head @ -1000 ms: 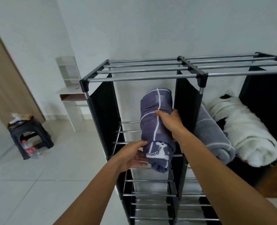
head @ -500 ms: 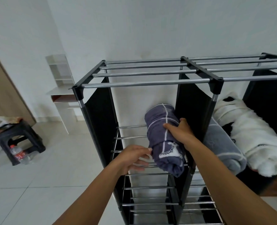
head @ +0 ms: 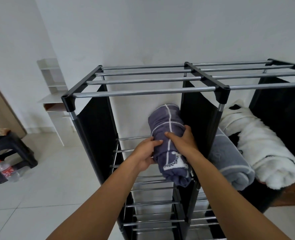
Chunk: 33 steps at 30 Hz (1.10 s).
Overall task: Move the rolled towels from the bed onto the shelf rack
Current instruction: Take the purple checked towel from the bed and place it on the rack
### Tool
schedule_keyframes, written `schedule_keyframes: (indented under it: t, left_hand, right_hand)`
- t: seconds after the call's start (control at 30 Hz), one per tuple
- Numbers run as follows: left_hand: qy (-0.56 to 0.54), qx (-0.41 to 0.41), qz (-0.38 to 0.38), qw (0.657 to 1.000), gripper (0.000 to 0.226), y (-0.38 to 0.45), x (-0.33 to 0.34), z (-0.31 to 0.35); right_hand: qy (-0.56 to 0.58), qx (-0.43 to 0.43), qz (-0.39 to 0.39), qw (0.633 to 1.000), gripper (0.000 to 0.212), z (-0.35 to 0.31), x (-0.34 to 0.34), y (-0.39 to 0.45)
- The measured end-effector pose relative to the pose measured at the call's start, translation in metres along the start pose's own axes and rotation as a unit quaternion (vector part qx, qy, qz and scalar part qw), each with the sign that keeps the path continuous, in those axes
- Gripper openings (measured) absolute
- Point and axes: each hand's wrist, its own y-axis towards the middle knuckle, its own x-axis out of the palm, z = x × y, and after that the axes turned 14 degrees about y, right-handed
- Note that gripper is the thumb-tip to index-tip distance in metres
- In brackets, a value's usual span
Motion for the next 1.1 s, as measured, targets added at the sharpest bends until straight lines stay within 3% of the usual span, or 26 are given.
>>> schedule_keyframes:
  t: [0.23,0.4,0.57,0.67,0.77,0.87,0.9,0.97,1.03,1.1]
  left_hand:
    - [0.031,-0.012,-0.008,0.999,0.042,0.012,0.006,-0.014]
    - [0.096,0.023,0.035,0.994,0.037,0.01,0.004,-0.017]
    - [0.204,0.184,0.181,0.944,0.013,-0.019,-0.003,-0.031]
    - [0.212,0.292,0.185,0.914,0.008,-0.052,0.009,-0.042]
    - [0.177,0.336,0.049,0.924,0.009,-0.075,0.041,-0.056]
    - [0.271,0.289,-0.17,0.902,0.009,-0.082,0.103,-0.086]
    - [0.327,0.254,-0.246,0.876,0.01,-0.083,0.127,-0.1]
    - [0.453,0.198,-0.364,0.79,0.022,-0.091,0.176,-0.131]
    - [0.521,0.187,-0.436,0.71,0.034,-0.112,0.217,-0.16]
    - [0.54,0.198,-0.491,0.655,0.036,-0.145,0.249,-0.181]
  right_hand:
    - [-0.069,-0.013,0.016,0.997,0.082,0.011,0.002,-0.002]
    - [-0.114,-0.05,0.015,0.992,0.067,0.003,0.002,-0.021]
    - [-0.128,-0.155,-0.008,0.98,0.039,0.002,-0.007,-0.078]
    - [-0.132,-0.178,-0.001,0.975,0.031,0.023,-0.028,-0.121]
    - [-0.108,-0.107,0.051,0.987,0.023,0.053,-0.066,-0.17]
    - [-0.097,-0.003,0.165,0.982,0.021,0.084,-0.119,-0.22]
    - [-0.093,0.024,0.212,0.973,0.022,0.094,-0.137,-0.239]
    - [-0.06,0.069,0.31,0.946,0.021,0.118,-0.174,-0.28]
    - [-0.01,0.104,0.404,0.909,0.018,0.144,-0.206,-0.33]
    - [0.119,0.125,0.488,0.856,0.014,0.167,-0.231,-0.384]
